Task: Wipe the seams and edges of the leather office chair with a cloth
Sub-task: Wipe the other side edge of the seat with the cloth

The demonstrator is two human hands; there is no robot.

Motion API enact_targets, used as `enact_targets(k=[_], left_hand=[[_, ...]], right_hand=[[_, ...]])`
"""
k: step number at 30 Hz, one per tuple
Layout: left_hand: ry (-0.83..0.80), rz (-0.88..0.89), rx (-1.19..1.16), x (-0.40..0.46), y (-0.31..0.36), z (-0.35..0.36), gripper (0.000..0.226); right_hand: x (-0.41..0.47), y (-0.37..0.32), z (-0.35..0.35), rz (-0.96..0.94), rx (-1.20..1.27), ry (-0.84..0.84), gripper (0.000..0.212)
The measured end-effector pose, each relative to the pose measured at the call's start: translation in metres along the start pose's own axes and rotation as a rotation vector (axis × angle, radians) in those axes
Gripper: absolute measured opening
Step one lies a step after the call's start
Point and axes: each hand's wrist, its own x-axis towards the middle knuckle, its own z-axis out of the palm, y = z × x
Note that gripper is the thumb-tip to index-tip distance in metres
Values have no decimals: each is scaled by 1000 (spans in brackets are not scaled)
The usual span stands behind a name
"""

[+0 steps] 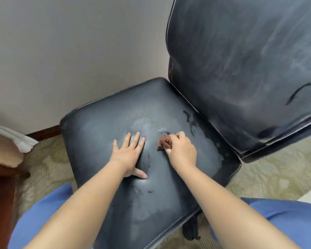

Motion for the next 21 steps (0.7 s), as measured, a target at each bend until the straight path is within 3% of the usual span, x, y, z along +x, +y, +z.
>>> enact_targets(k=[12,21], left_hand=[[30,-41,58,-3,14,9,122],[78,-179,25,-6,44,15,120]], right_hand=[[12,7,3,-29,14,35,32],[13,12,0,-18,26,66,28]])
